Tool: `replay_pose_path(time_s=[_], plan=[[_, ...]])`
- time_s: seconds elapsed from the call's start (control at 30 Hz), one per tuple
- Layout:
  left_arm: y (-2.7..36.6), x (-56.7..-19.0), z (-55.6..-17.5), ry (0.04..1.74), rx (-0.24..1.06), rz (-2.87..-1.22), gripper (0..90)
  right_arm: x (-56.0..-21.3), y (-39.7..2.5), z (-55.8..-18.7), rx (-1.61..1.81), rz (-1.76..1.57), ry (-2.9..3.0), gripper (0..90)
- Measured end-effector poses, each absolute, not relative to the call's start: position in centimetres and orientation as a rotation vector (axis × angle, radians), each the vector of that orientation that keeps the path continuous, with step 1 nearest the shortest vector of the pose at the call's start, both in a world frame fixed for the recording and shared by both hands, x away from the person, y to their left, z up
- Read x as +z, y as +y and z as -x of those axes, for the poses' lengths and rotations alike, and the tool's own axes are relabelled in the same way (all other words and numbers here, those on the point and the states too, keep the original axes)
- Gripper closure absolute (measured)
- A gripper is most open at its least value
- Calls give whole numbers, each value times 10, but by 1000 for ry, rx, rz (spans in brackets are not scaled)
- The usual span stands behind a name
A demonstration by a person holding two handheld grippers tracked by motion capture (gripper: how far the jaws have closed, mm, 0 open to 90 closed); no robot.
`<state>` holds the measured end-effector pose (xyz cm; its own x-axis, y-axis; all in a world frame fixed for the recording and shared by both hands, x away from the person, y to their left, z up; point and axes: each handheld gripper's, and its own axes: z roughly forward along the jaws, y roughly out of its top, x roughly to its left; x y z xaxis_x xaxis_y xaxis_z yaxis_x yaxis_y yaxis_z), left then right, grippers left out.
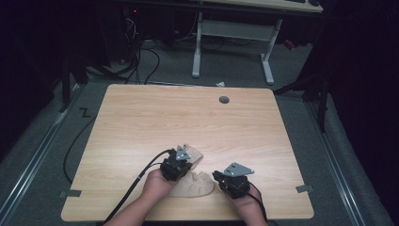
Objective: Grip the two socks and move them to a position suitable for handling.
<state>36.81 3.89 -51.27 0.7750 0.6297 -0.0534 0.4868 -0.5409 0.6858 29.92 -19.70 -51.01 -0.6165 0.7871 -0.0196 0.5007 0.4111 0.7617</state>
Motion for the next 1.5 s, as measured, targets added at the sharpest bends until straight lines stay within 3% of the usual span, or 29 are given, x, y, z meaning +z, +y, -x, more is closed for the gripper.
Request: replay_pose_path(time_s=[0.3, 0.67, 0.77, 0.97, 1.3, 1.5], plan=[[87, -514, -381, 959, 300, -2197, 885, -511, -198, -302, 1045, -1122, 2287, 847], [98, -510, -386, 993, 352, -2127, 881, -508, -205, -303, 1060, -1164, 2250, 817], [100, -515, -383, 1010, 324, -2108, 871, -507, -206, -302, 1070, -1167, 2242, 783], [104, -515, -386, 1042, 312, -2083, 755, -500, -192, -309, 1094, -1147, 2258, 739], [81, -520, -384, 960, 239, -2129, 817, -494, -141, -357, 1011, -1090, 2363, 746], [73, -516, -377, 915, 227, -2141, 787, -505, -127, -371, 924, -1101, 2398, 693]])
